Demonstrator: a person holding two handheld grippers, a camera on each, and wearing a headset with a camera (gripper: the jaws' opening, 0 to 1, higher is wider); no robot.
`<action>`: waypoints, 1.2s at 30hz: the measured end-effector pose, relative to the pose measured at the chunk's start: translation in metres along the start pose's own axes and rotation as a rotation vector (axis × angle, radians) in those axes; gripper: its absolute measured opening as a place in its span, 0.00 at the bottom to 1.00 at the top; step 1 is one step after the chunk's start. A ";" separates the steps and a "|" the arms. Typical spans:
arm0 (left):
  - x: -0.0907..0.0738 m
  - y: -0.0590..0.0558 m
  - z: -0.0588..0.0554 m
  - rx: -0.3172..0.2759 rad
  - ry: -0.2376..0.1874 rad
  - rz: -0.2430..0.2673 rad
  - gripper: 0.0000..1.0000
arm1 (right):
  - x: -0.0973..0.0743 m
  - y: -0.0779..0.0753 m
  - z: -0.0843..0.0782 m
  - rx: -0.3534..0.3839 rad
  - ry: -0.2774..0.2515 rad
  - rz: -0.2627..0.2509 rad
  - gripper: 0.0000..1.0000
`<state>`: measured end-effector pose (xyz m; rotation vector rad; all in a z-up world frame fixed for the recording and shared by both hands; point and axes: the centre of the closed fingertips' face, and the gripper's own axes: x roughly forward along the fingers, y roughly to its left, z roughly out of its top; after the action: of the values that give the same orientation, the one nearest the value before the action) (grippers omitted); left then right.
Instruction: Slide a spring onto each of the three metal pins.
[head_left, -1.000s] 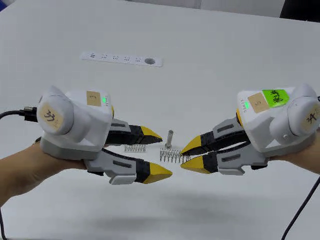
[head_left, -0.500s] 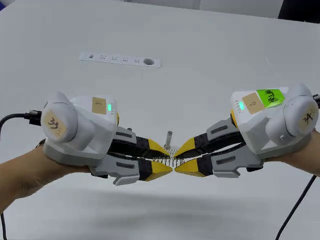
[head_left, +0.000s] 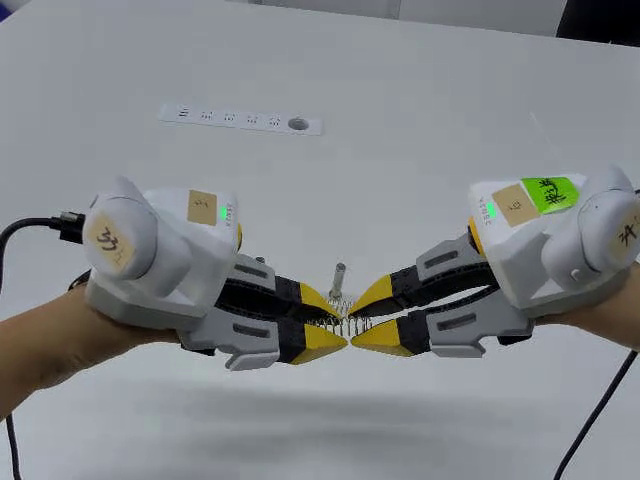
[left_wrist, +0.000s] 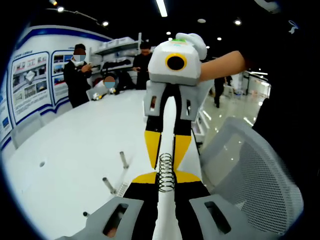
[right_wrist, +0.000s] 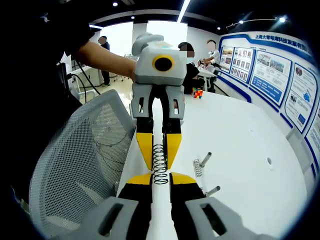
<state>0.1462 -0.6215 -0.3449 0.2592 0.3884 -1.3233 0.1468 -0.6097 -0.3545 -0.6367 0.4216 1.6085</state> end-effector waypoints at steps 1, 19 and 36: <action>0.000 0.000 0.000 0.003 0.001 0.000 0.10 | 0.000 0.001 -0.002 0.002 0.006 0.001 0.15; -0.001 0.001 -0.003 0.058 0.028 0.000 0.10 | -0.012 -0.001 0.032 0.106 -0.159 0.009 0.12; -0.002 0.008 0.004 0.040 -0.007 0.040 0.11 | -0.009 -0.009 0.059 0.166 -0.256 0.004 0.11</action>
<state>0.1541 -0.6198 -0.3406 0.2938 0.3498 -1.2936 0.1472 -0.5798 -0.3025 -0.2997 0.3613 1.6143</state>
